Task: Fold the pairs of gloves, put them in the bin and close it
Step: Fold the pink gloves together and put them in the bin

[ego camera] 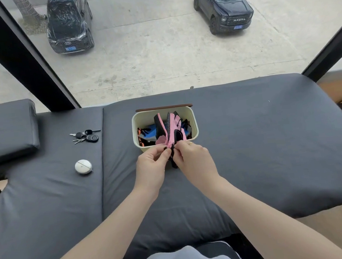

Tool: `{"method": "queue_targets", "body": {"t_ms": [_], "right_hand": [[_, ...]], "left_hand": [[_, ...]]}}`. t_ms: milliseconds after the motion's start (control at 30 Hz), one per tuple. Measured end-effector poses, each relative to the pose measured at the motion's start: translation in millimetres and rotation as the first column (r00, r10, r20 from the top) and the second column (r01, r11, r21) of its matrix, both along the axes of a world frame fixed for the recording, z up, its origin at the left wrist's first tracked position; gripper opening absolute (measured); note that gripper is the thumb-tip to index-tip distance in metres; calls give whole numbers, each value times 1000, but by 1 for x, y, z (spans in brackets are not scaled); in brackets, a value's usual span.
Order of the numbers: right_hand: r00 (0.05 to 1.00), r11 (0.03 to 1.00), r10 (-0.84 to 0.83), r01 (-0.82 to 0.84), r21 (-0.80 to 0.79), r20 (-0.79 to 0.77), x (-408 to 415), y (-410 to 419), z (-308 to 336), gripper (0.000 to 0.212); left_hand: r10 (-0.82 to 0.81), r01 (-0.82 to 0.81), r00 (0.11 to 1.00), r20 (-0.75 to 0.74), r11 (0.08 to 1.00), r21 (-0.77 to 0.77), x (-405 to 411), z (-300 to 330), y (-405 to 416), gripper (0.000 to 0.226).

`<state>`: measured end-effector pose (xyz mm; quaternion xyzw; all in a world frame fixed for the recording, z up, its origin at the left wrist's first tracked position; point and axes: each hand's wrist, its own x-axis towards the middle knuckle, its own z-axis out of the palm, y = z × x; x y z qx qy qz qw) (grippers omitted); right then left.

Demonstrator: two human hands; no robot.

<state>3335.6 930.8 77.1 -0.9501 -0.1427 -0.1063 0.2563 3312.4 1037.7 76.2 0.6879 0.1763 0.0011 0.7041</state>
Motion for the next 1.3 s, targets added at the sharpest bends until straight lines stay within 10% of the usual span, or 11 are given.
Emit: {"method": "queue_targets", "body": {"t_ms": [133,433,500,633,733,833,1000,1300], "right_hand": [[905,900,-53,226,372,-422,1,-1,2,18],[633,28,71,771,636,-771,-2,-22,-12,24],[617,161,63,769,618,-784,2,-30,-19,23],[559,771,-128,575,272,-819,3,-24,-25,8],[700,955,-198,295,25,-686,8,-24,-26,61],[940,983,155,-117,139,-304,13,-26,-20,65],[888,889,452,-456,-45,-85,25,-39,-22,52],[854,911,390,-413,6,-346,9,-30,-48,18]], "left_hand": [[47,-47,999,-9,999,19,2,-4,-1,20],[275,-338,926,-258,908,-246,7,-25,25,25],[192,-244,954,-229,942,-229,5,-24,28,24],[-15,6,991,-133,998,-68,6,-13,15,18],[-81,91,991,-107,991,97,7,-13,18,12],[-151,171,983,-102,955,242,9,-11,26,17],[-287,304,952,-108,929,212,14,-3,39,15],[-355,493,824,-441,833,251,-4,-29,58,18]]}}
